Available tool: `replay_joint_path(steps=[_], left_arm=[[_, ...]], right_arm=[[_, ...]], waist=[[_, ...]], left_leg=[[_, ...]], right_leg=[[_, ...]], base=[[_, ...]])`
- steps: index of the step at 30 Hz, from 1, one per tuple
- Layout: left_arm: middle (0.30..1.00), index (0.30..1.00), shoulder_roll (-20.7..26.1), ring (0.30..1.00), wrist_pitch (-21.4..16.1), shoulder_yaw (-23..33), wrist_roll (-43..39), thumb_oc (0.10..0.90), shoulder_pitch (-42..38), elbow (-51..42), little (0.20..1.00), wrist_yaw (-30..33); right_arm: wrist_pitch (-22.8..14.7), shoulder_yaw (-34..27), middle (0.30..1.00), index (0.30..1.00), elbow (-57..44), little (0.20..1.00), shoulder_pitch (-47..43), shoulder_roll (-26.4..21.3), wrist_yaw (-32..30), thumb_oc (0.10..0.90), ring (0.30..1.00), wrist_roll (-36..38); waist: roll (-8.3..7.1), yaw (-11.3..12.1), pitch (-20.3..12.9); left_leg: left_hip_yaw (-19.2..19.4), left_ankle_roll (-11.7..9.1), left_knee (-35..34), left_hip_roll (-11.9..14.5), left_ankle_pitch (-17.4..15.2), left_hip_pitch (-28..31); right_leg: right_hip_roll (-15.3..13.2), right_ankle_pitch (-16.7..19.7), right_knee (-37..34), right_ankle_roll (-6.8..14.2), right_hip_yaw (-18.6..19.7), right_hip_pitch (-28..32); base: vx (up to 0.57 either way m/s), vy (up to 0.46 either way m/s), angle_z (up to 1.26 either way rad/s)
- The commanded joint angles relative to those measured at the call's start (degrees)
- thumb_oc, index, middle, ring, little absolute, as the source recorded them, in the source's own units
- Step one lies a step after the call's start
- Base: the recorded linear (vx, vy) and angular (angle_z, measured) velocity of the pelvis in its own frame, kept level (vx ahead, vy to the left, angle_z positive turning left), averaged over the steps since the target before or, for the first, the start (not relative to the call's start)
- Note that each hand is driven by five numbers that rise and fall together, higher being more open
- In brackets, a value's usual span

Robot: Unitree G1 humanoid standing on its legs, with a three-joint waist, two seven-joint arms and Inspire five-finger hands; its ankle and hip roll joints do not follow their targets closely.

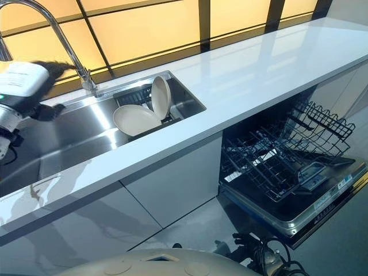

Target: Pick up plates and place into dishwasher.

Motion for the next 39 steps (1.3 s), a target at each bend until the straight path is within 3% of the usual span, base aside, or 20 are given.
replay_joint_path(steps=[1,12,39], left_arm=[[0.900,0.900,5.63,0.900,-0.81,3.86,1.24,0.800,-10.53,3.26,0.900,0.34],[0.900,0.900,2.86,0.900,-1.83,-3.48,5.29,0.800,-13.69,5.76,0.900,-3.06],[0.900,0.900,-4.88,0.900,3.19,-9.57,14.41,0.800,-15.38,11.84,0.900,10.04]], right_arm=[[-1.71,1.65,0.900,0.900,0.41,0.900,-2.45,-1.88,1.45,0.800,0.900,-1.77],[-1.27,0.86,0.900,0.900,-0.77,0.900,-1.96,-2.97,2.31,0.800,0.900,-2.37],[-0.53,0.71,0.900,0.900,-2.85,0.900,-1.05,-3.35,3.01,0.800,0.900,-2.63]], waist=[[0.52,-0.89,0.99],[0.33,-2.78,2.04],[-0.64,-5.53,3.60]], left_leg=[[5.42,5.32,0.41,-6.13,-8.64,5.10],[7.05,5.94,0.41,-6.22,-9.36,6.06],[8.82,5.88,0.41,-5.66,-9.67,6.26]], right_leg=[[-1.96,4.29,1.59,3.70,3.49,-4.87],[-2.08,4.41,2.75,4.36,5.08,-5.57],[-0.88,5.10,1.79,3.90,8.44,-5.83]], base=[[0.01,0.048,0.01],[0.00,0.024,-0.01],[0.00,-0.001,-0.01]])
